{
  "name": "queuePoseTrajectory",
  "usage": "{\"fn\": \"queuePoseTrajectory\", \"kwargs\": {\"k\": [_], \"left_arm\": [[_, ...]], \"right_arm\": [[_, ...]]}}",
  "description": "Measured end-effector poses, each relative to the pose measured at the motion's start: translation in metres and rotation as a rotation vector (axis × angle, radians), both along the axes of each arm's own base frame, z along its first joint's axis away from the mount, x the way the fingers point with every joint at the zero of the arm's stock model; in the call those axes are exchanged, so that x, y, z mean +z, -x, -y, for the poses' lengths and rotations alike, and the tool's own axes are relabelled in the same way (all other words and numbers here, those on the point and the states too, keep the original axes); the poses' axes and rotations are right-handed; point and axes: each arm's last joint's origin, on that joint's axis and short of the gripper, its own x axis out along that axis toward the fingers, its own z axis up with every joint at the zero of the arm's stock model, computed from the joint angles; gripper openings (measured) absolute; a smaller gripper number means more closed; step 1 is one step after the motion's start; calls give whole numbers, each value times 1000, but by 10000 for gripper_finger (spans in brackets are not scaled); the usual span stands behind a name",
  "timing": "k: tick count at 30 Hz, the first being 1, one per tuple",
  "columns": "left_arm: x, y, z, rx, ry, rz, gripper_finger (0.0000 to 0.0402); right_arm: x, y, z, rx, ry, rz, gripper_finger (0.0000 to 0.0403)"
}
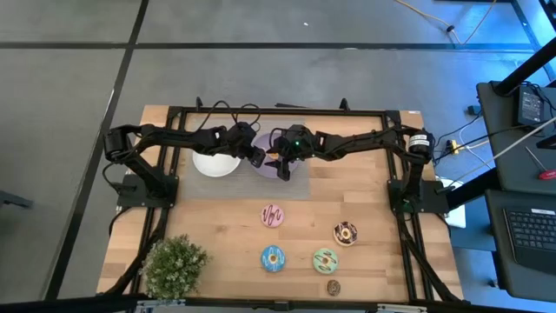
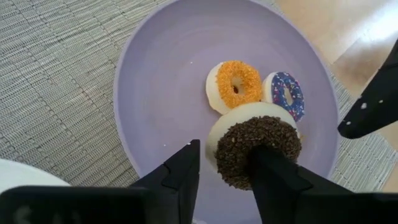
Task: Pick & Place donuts
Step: Put the small brown donut on the purple plate
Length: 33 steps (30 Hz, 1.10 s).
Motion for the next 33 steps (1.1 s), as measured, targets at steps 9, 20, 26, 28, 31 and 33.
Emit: {"fn": "queuePoseTrajectory", "kwargs": {"k": [9, 20, 26, 28, 31, 33], "left_arm": [[-2, 2, 1, -14, -3, -30, 161], [-2, 2, 0, -12, -8, -31, 198], [-2, 2, 1, -18, 0, -28, 213], [-2, 1, 1, -29, 11, -21, 217], [-1, 0, 1, -35, 13, -4, 220], [0, 0, 2, -36, 10, -2, 222]], "right_arm": [[0, 0, 0, 2, 2, 3, 226], [-12, -6, 0, 6, 5, 23, 226], [-16, -7, 0, 15, 21, 14, 226], [-16, -7, 0, 23, 38, 13, 226], [-16, -7, 0, 30, 51, 12, 226], [-19, -8, 0, 30, 49, 8, 226]]}}
